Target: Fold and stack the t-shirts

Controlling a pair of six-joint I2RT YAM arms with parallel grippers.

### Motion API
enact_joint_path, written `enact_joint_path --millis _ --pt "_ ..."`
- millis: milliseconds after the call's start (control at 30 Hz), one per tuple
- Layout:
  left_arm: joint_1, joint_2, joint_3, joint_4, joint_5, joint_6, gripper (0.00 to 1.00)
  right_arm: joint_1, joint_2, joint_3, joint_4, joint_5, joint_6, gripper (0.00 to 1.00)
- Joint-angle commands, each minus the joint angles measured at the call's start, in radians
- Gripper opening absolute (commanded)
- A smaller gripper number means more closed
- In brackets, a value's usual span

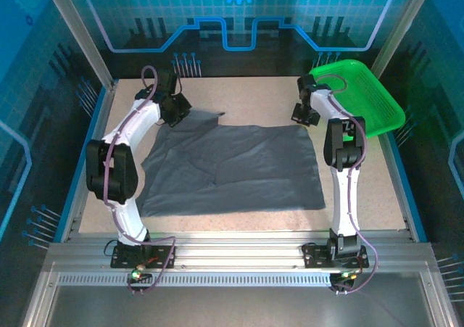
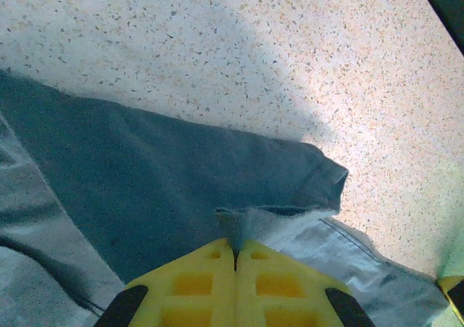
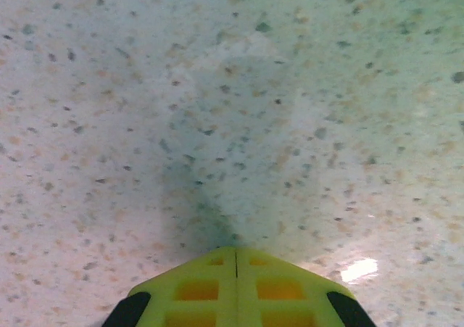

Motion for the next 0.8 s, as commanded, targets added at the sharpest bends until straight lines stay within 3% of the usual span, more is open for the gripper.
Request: enact_joint_path --millis 0,300,533,767 --pt "0.034 -0.048 -0.004 -0.04 0.016 0.007 0.0 -0.027 -0.058 -0.018 -0.055 0.047 -0.014 0.0" --pt "0.066 -0.197 -0.082 -0.074 -0.002 0.033 0.0 -0.002 -0.27 -0.219 0.032 0.097 -0.074 0.0" --pt "0.064 -0.485 -0.358 -0.089 -0.105 -0.027 0.0 0.009 -0.456 -0.452 0.113 0.1 -0.054 0.0" --pt "0.066 -0.744 -0.55 -0.185 -0.242 -0.048 0.0 0.048 -0.537 -0.609 0.121 0.093 -0.028 0.0"
